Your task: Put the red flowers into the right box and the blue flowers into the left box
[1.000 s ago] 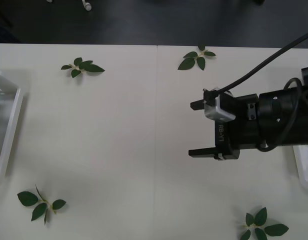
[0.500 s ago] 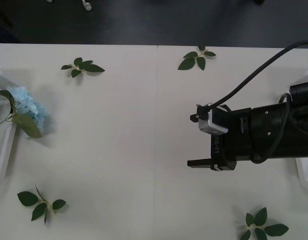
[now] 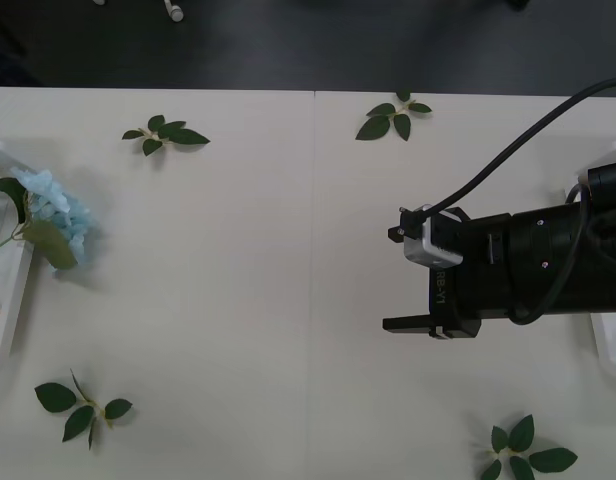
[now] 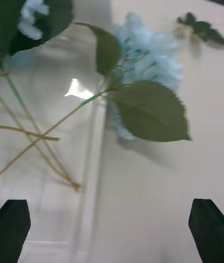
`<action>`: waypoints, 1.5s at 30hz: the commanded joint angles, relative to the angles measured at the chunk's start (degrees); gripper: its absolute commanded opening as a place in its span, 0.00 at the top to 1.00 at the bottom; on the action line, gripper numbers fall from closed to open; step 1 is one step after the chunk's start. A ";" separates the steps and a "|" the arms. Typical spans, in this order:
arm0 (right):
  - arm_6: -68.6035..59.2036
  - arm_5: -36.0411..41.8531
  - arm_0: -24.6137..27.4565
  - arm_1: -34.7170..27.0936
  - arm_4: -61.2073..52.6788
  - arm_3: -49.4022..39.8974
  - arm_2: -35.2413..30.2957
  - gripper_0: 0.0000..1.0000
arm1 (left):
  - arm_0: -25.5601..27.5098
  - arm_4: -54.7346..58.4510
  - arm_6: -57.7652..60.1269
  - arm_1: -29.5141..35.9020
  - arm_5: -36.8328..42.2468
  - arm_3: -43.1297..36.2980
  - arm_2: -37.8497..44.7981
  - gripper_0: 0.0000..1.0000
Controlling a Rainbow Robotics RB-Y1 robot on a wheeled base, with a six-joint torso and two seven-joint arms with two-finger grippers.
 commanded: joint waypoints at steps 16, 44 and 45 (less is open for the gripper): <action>0.20 -0.21 -0.91 -1.66 -0.58 -1.62 -0.25 0.00 | -5.60 5.97 -18.08 1.30 24.60 -14.16 5.57 0.00; 0.20 -0.21 -0.91 -1.66 -0.58 -1.62 -0.25 0.00 | -36.10 12.47 -41.24 1.30 51.67 11.60 -0.58 0.00; 0.20 -0.21 -0.91 -1.66 -0.58 -1.62 -0.25 0.00 | -36.63 12.21 -41.24 1.30 51.67 11.51 -1.11 0.00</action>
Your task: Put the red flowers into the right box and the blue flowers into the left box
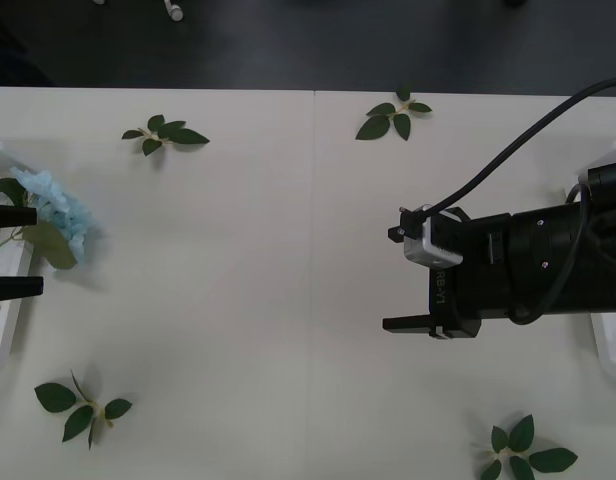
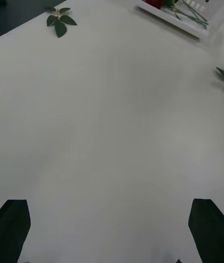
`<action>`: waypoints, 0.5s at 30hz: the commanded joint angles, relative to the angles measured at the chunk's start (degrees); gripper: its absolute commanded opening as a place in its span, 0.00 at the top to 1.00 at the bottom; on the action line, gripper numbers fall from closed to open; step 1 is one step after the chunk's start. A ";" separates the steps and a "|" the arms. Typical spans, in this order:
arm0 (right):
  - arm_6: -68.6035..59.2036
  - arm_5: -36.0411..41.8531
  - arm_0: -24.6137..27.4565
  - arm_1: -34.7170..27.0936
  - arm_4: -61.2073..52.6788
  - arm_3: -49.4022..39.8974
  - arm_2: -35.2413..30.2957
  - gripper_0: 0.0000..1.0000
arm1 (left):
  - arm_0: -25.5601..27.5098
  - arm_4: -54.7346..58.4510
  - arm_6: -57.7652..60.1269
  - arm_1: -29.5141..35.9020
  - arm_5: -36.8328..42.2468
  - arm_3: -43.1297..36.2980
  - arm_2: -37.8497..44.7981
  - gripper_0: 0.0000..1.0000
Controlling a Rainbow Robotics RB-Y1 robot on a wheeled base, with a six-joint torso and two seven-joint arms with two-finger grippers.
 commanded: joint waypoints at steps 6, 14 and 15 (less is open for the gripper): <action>0.19 -0.21 -0.91 -1.66 -0.58 -1.62 -0.25 0.00 | -4.35 -0.64 1.06 0.77 0.24 -0.43 -3.43 0.00; 0.19 -0.21 -0.91 -1.66 -0.58 -1.62 -0.25 0.00 | -5.58 -0.64 1.06 -0.02 0.24 -0.43 -4.22 0.00; 0.19 -0.21 -0.91 -1.66 -0.58 -1.62 -0.25 0.00 | -5.58 -0.64 1.06 -0.02 0.24 -0.43 -4.22 0.00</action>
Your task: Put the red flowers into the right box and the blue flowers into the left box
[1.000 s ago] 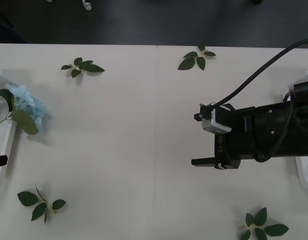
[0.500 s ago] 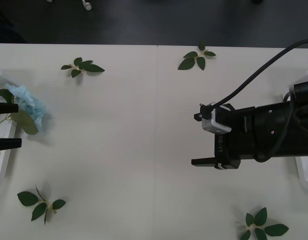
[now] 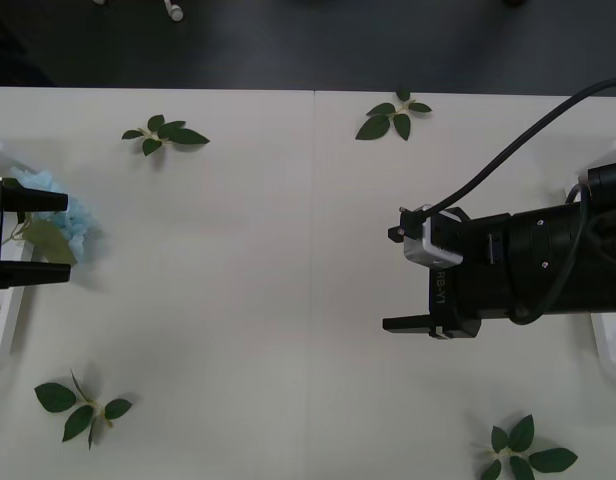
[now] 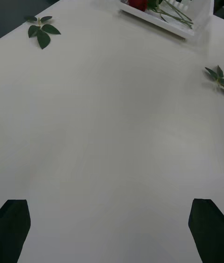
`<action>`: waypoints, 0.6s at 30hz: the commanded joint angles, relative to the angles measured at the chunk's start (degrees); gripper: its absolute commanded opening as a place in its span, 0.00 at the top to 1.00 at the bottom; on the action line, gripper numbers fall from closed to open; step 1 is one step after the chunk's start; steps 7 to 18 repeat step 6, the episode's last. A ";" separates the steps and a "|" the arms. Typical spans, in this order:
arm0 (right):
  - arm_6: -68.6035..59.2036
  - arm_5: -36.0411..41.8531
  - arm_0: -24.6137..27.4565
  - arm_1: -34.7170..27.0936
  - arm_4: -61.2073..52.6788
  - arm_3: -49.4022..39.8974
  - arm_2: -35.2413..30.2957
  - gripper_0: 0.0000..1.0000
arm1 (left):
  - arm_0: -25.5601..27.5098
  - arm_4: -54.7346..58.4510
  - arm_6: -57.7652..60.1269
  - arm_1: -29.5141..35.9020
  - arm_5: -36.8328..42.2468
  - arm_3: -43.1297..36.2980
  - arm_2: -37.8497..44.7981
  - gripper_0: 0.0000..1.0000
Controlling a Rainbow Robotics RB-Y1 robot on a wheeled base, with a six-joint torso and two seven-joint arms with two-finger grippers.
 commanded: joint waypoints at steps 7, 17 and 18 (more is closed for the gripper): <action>0.19 -0.21 -0.91 -1.66 -0.58 -1.62 -0.25 0.00 | -1.32 0.09 1.06 0.02 0.24 -0.80 0.30 0.00; 0.19 -0.21 -0.91 -1.66 -0.58 -1.62 -0.25 0.00 | -1.32 0.09 1.06 0.02 0.24 -0.80 0.30 0.00; 0.19 -0.21 -0.91 -1.66 -0.58 -1.62 -0.25 0.00 | -1.32 0.09 1.06 0.02 0.24 -0.80 0.30 0.00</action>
